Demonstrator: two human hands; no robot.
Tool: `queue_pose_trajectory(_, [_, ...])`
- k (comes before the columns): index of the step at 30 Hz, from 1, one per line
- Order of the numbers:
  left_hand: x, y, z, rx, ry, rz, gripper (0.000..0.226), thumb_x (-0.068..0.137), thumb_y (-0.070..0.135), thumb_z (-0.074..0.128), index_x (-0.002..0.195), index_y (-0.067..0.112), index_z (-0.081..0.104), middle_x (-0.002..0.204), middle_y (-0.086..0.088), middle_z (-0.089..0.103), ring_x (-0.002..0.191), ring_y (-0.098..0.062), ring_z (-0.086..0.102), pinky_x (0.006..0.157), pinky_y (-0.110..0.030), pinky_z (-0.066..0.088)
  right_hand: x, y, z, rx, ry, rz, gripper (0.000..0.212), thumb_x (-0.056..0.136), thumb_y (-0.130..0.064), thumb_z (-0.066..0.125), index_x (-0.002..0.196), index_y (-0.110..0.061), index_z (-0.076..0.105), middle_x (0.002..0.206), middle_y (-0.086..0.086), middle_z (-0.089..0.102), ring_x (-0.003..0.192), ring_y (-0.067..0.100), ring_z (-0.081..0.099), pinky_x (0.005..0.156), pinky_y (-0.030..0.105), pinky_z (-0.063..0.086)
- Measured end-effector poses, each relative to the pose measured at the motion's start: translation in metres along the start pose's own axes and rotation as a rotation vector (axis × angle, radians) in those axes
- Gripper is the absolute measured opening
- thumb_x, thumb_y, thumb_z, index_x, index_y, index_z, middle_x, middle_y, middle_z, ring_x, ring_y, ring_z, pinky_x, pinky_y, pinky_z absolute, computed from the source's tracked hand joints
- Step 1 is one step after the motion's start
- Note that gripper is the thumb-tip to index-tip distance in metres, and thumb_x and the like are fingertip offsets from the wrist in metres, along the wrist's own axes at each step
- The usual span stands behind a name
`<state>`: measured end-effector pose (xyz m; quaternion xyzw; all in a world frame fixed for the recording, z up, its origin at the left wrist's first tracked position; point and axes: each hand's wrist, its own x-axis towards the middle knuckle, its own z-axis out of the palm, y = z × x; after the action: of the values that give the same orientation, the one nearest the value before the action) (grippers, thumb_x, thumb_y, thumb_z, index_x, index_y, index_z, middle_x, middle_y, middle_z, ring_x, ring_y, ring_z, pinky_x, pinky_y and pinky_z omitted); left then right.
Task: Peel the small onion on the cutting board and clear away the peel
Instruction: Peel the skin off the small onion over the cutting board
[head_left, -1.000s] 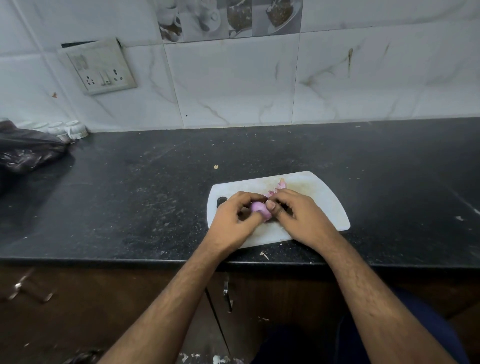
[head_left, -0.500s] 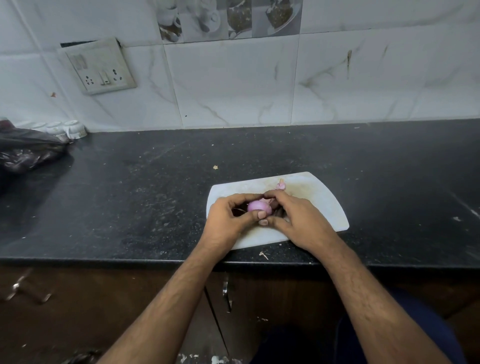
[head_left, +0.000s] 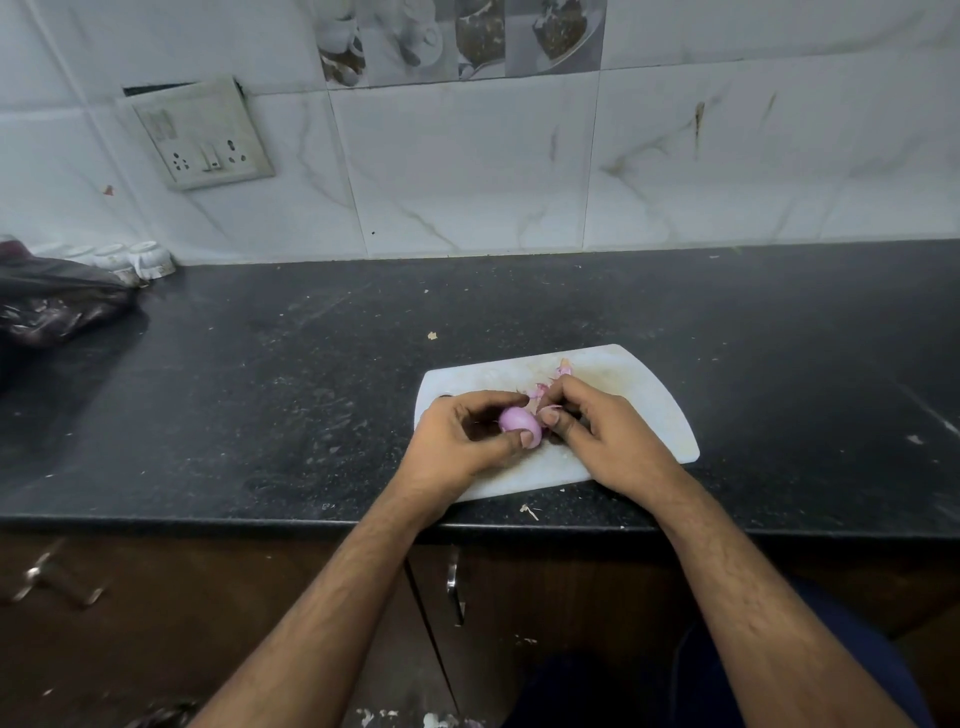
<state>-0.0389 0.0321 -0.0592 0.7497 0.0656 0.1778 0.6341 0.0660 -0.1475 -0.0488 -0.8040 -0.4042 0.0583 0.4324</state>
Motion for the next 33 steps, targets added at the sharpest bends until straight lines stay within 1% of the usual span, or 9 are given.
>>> queue_pose_trajectory(5, [0.000,0.001,0.003,0.086,-0.068,0.022,0.056,0.082,0.008,0.086,0.135,0.009,0.068,0.126,0.001,0.076,0.120,-0.012,0.071,0.111,-0.036,0.052,0.000,-0.001,0.002,-0.023,0.003,0.005,0.014,0.099,-0.033,0.064,0.112,-0.034,0.062,0.102,-0.018,0.073,0.101,0.002,0.066,0.092,0.035,0.054])
queue_pose_trajectory(9, [0.001,-0.001,0.004,0.088,-0.076,0.005,0.058,0.084,0.010,0.086,0.138,0.006,0.065,0.129,0.000,0.075,0.124,-0.013,0.069,0.114,-0.039,0.050,0.000,-0.002,0.004,-0.112,-0.001,0.004,0.007,0.098,-0.035,0.063,0.105,-0.038,0.063,0.098,-0.016,0.073,0.096,0.009,0.067,0.087,0.045,0.056])
queue_pose_trajectory(12, [0.002,-0.003,0.002,0.086,-0.098,-0.018,0.055,0.085,0.009,0.084,0.137,0.007,0.066,0.131,0.000,0.074,0.126,-0.014,0.067,0.116,-0.041,0.048,0.003,-0.001,0.004,-0.078,0.056,0.042,0.013,0.101,-0.022,0.059,0.097,-0.033,0.065,0.090,-0.014,0.073,0.091,0.006,0.069,0.086,0.036,0.056])
queue_pose_trajectory(15, [0.003,-0.003,0.000,0.081,-0.091,-0.037,0.053,0.084,0.009,0.085,0.134,0.009,0.068,0.131,0.000,0.074,0.125,-0.012,0.067,0.116,-0.039,0.049,0.007,0.004,0.001,0.033,0.252,0.111,0.020,0.102,-0.013,0.058,0.097,-0.030,0.067,0.085,-0.013,0.073,0.080,0.001,0.069,0.075,0.022,0.051])
queue_pose_trajectory(21, [0.003,-0.002,0.002,0.086,-0.032,-0.021,0.053,0.074,0.003,0.091,0.122,0.011,0.070,0.122,-0.001,0.075,0.117,-0.017,0.071,0.108,-0.037,0.055,0.004,-0.001,0.004,-0.108,0.057,-0.024,0.055,0.095,0.005,0.051,0.140,-0.027,0.060,0.139,-0.013,0.048,0.126,0.000,0.047,0.110,0.014,0.035])
queue_pose_trajectory(23, [0.004,-0.003,0.001,0.091,0.005,-0.015,0.053,0.069,0.008,0.094,0.116,0.015,0.070,0.118,0.000,0.075,0.112,-0.020,0.072,0.104,-0.039,0.057,0.001,-0.004,0.002,-0.054,0.086,-0.080,0.048,0.096,0.000,0.050,0.134,-0.026,0.063,0.138,-0.013,0.051,0.128,-0.002,0.047,0.108,0.013,0.035])
queue_pose_trajectory(26, [0.004,-0.003,0.001,0.102,0.029,-0.018,0.054,0.064,0.008,0.097,0.108,0.015,0.066,0.111,-0.003,0.075,0.105,-0.021,0.075,0.097,-0.037,0.060,-0.003,-0.008,0.003,0.029,0.104,-0.098,0.014,0.102,-0.027,0.059,0.111,-0.026,0.068,0.111,-0.016,0.063,0.109,0.001,0.060,0.095,0.021,0.045])
queue_pose_trajectory(28, [0.005,-0.003,0.003,0.134,0.027,-0.027,0.056,0.063,0.004,0.098,0.105,0.012,0.062,0.105,-0.002,0.076,0.100,-0.015,0.076,0.092,-0.030,0.060,-0.003,-0.008,0.010,0.008,0.048,-0.042,0.014,0.099,-0.042,0.060,0.107,-0.031,0.065,0.103,-0.019,0.066,0.100,0.000,0.061,0.088,0.029,0.048])
queue_pose_trajectory(33, [0.005,-0.002,0.002,0.215,0.035,-0.011,0.058,0.057,0.012,0.101,0.099,0.015,0.061,0.102,0.004,0.073,0.098,-0.013,0.073,0.093,-0.036,0.060,0.001,-0.013,0.020,0.012,0.107,0.031,0.008,0.094,-0.040,0.068,0.096,-0.034,0.062,0.097,-0.017,0.067,0.092,0.000,0.061,0.087,0.035,0.052])
